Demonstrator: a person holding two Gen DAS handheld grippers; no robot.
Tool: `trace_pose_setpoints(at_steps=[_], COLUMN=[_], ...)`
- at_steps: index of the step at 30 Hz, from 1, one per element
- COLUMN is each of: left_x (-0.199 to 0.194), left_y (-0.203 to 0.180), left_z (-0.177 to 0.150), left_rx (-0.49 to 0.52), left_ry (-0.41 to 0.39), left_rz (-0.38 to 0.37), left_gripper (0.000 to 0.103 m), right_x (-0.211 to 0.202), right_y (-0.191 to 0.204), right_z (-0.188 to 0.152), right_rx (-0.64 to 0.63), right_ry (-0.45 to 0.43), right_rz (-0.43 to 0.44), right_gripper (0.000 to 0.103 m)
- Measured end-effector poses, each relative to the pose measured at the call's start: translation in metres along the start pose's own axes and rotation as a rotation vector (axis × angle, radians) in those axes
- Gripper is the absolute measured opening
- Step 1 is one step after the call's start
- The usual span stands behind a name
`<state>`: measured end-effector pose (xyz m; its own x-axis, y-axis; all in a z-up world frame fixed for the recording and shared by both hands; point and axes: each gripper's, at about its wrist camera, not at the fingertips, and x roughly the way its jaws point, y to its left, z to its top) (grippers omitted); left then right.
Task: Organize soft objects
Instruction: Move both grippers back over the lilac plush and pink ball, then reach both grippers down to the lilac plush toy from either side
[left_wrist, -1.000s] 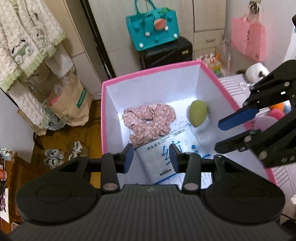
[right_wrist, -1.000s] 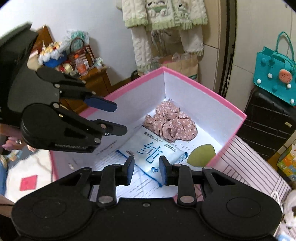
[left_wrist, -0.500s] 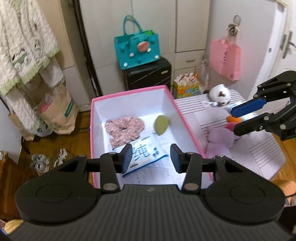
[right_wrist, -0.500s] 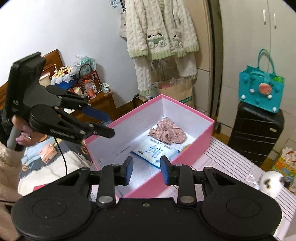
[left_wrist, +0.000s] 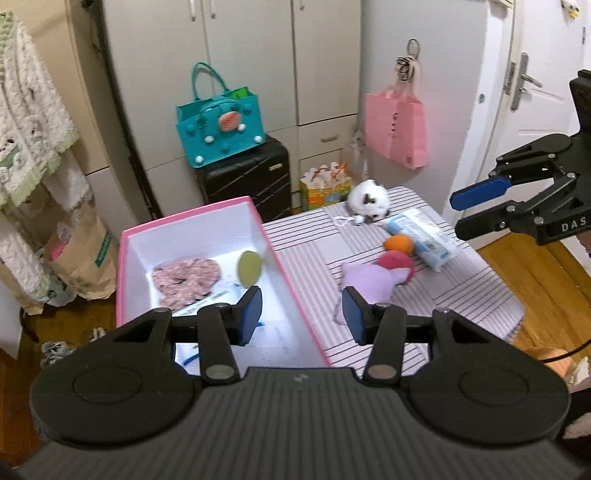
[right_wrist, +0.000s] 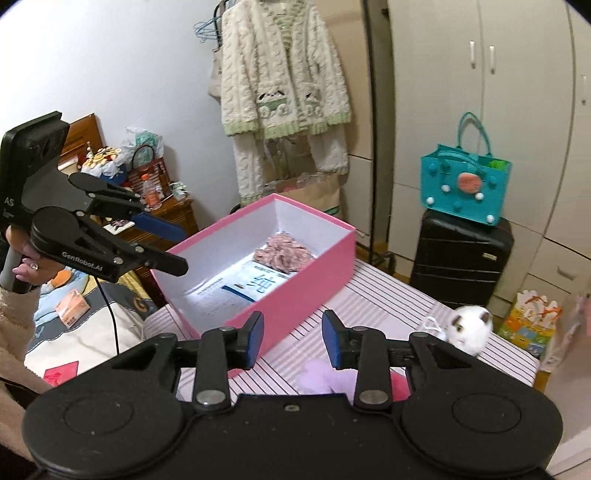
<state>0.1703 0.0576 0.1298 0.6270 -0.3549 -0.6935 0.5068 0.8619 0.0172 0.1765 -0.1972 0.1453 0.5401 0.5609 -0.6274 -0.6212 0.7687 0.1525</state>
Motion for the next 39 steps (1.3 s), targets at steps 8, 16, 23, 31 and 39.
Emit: trace_pose_setpoints(at_steps=[8,16,23,31,39], left_x=[0.017,0.050,0.079,0.117,0.163], left_y=[-0.027,-0.054,-0.073,-0.090,-0.100], left_z=[0.001,0.000,-0.003,-0.007,-0.021], left_rx=[-0.002,0.010,0.010,-0.003,-0.042], left_ry=[-0.014,-0.005,0.023,0.064,0.103], left_rz=[-0.066,-0.136,-0.180,-0.210,-0.142], left_gripper=[0.047,0.048,0.048,0.049,0.050], right_x=[-0.015,-0.018,-0.014,0.006,0.046], right_y=[-0.031,-0.071,-0.104,-0.133,-0.135], right_z=[-0.028,-0.062,-0.086,-0.110,-0.112], right_rx=[0.076,0.175,0.240,0.303,0.307], right_ry=[-0.013,0.003,0.023,0.049,0.064], right_rz=[-0.036,-0.091,-0.113,-0.105,0.004], right_gripper=[0.042,0.043,0.046,0.047,0.047])
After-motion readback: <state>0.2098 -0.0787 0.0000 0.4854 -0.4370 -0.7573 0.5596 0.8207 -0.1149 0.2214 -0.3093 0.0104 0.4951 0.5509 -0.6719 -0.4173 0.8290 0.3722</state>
